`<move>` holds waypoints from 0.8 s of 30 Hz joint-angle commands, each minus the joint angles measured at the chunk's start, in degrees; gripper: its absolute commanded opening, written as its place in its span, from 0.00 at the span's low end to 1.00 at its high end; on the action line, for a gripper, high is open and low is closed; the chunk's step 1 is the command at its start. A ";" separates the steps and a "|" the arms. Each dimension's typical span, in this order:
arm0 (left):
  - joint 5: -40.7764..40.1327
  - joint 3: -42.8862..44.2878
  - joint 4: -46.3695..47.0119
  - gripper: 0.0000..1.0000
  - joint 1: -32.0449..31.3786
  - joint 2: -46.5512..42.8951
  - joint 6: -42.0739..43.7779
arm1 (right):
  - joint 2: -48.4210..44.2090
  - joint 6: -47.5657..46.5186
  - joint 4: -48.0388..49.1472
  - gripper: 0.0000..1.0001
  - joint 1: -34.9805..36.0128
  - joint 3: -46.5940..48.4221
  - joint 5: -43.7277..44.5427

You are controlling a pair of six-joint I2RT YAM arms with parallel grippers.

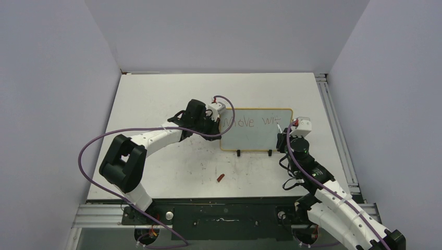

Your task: Write a sentence on the whiteboard

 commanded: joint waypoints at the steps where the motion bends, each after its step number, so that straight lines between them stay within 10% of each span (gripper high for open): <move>1: -0.17 2.21 0.16 0.04 -0.32 -2.71 0.96 | 0.64 1.67 -0.15 0.05 -0.34 0.08 0.84; 24: -0.25 2.23 0.11 0.04 -0.32 -2.80 1.05 | 3.73 -4.29 5.47 0.05 -0.36 5.00 2.44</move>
